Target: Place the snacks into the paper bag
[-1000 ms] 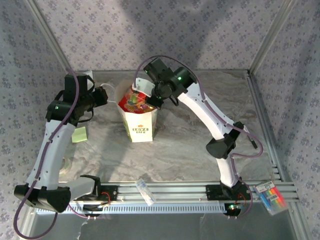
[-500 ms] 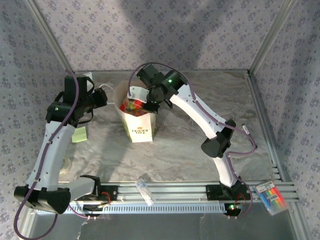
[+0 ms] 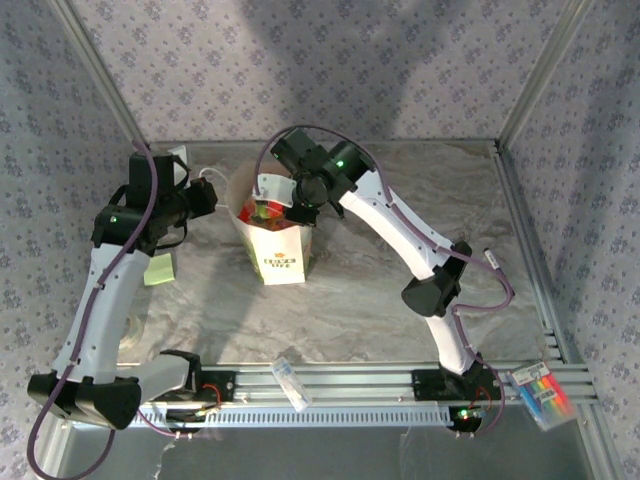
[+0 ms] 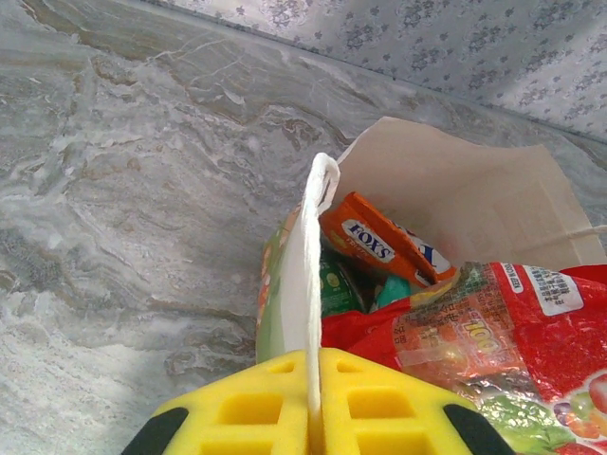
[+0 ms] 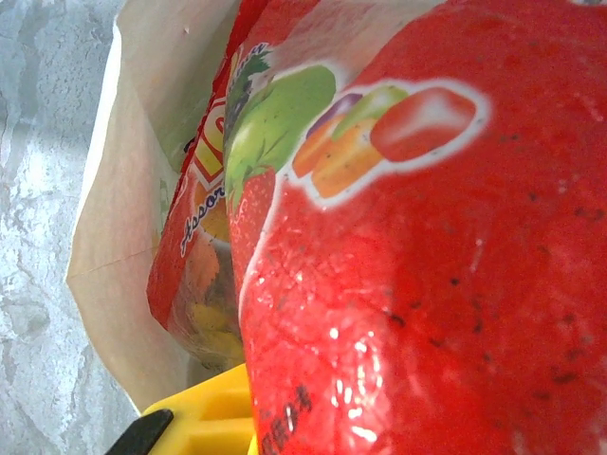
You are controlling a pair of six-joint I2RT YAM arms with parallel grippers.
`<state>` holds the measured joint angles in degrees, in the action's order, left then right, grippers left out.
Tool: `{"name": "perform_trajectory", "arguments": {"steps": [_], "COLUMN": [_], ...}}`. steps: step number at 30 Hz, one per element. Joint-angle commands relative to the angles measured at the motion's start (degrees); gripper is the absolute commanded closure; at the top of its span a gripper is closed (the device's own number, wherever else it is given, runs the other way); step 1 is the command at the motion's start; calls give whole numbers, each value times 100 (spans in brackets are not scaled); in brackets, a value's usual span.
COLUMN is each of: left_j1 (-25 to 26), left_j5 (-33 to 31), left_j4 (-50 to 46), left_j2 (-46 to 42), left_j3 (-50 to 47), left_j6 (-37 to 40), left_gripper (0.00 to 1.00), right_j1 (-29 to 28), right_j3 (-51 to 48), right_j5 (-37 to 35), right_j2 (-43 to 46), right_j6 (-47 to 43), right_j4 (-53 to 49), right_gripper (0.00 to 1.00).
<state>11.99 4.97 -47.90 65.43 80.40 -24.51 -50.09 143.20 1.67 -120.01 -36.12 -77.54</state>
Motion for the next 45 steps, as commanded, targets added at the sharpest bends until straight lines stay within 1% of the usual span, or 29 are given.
{"name": "perform_trajectory", "arguments": {"steps": [1, 5, 7, 8, 9, 10, 11, 12, 13, 17, 18, 19, 23, 27, 29, 30, 33, 36, 39, 42, 45], "left_j1": [-34, -30, -30, -30, -30, -30, -30, -30, -30, -30, -30, -30, -30, -31, -30, -30, -30, -30, -30, -30, -30], "left_j5": [118, 92, 130, 158, 177, 179, 193, 196, 197, 215, 219, 219, 232, 248, 241, 246, 247, 243, 248, 249, 265], "left_j4": [-61, -97, -74, -55, -32, -27, -25, -18, -10, 9, 15, 9, 17, 37, 34, 42, 43, 52, 53, 81, 81], "left_j2": [-184, -232, -224, -219, -216, -209, -194, -189, -178, -180, -169, -178, -136, -118, -118, -118, -114, -96, -76, -65, -65], "left_j3": [136, 116, 83, 71, 48, 38, 37, 33, 37, 18, 16, 20, 19, 2, 2, 2, -2, -7, -4, -16, -16], "left_j6": [69, 112, 100, 89, 83, 78, 70, 72, 63, 44, 43, 32, 8, -5, -10, -10, -10, -10, -10, -10, -10], "left_gripper": [90, 90, 90, 90, 90, 90, 90, 90, 90, 90, 90, 90, 90, 90, 90, 90, 90, 90, 90, 90, 90], "right_j1": [-149, -255, -293, -291, -281, -274, -258, -265, -258, -151, -110, -71, -8, 16, 24, 25, 1, -44, -123, -157, -159], "right_j3": [302, 542, 517, 523, 550, 584, 595, 592, 579, 569, 576, 571, 543, 462, 371, 342, 325, 299, 105, -162, -136], "right_j5": [-59, -525, -787, -761, -642, -512, -411, -387, -426, -569, -647, -748, -1112, -1205, -1222, -1231, -1175, -992, -852, -843, -869], "right_j2": [127, -218, -294, -295, -289, -280, -278, -278, -295, -358, -357, -357, -348, -315, -287, -274, -278, -237, -135, -83, -242], "right_j6": [-535, -1038, -1196, -1198, -1182, -1153, -1129, -1118, -1080, -792, -694, -575, -332, -195, -145, -142, -34, 50, 84, 119, 186], "right_j4": [-202, -494, -342, -281, -215, -177, -146, -86, -2, 423, 591, 769, 1269, 1442, 1524, 1548, 1495, 1319, 1196, 1274, 1188], "right_gripper": [96, 94, 94, 94, 92, 88, 82, 72, 66, 61, 55, 52, 48, 51, 56, 61, 81, 92, 94, 91, 91]}}
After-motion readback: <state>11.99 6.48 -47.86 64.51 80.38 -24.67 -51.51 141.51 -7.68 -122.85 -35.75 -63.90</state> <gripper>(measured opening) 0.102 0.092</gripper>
